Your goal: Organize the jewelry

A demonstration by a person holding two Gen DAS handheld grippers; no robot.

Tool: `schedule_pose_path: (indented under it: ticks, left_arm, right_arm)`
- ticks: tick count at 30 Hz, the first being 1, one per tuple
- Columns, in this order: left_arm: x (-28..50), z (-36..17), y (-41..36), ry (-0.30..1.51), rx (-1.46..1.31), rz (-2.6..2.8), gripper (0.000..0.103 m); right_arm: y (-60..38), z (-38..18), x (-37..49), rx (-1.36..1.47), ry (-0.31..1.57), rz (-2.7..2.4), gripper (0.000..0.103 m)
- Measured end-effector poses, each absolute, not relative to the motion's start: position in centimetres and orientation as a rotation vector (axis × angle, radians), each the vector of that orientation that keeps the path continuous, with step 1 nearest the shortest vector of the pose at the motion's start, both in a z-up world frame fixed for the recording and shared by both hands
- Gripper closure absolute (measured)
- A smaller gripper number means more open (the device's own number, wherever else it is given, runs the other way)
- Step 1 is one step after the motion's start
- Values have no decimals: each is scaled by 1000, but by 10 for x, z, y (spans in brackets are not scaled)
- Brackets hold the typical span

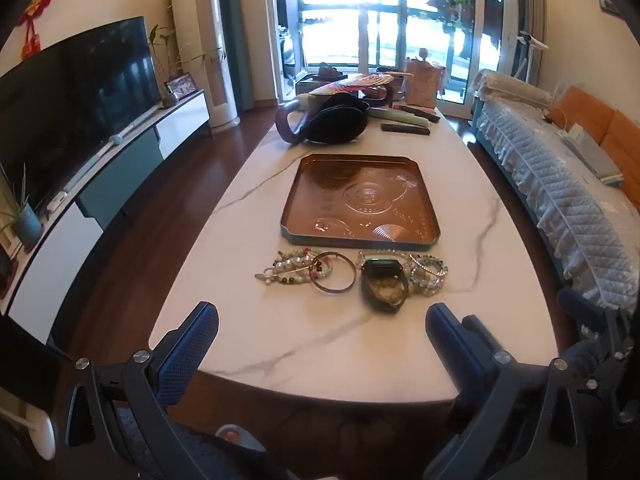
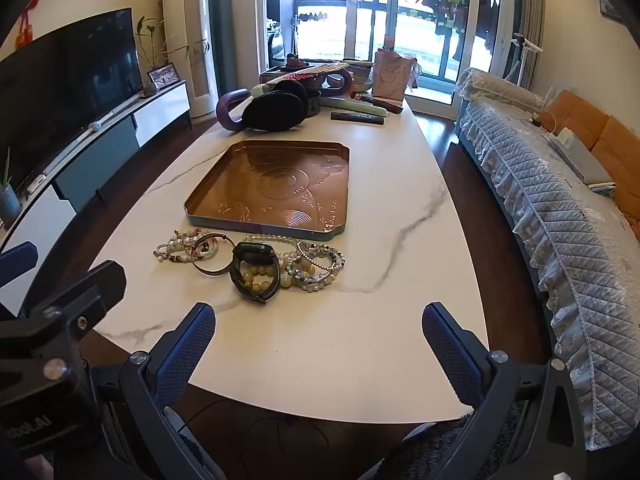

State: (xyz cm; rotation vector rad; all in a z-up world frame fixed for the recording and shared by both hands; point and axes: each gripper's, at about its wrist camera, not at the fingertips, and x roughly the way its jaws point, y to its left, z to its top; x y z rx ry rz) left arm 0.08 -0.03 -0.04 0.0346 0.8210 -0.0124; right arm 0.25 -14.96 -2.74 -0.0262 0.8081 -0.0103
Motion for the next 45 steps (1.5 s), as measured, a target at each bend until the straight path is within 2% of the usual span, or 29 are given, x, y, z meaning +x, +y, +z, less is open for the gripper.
schedule_pose_path:
  ticks: [45]
  left_arm:
    - [0, -14, -9, 854, 31, -15, 0]
  right_arm:
    - [-150, -30, 1, 4, 828, 20, 0]
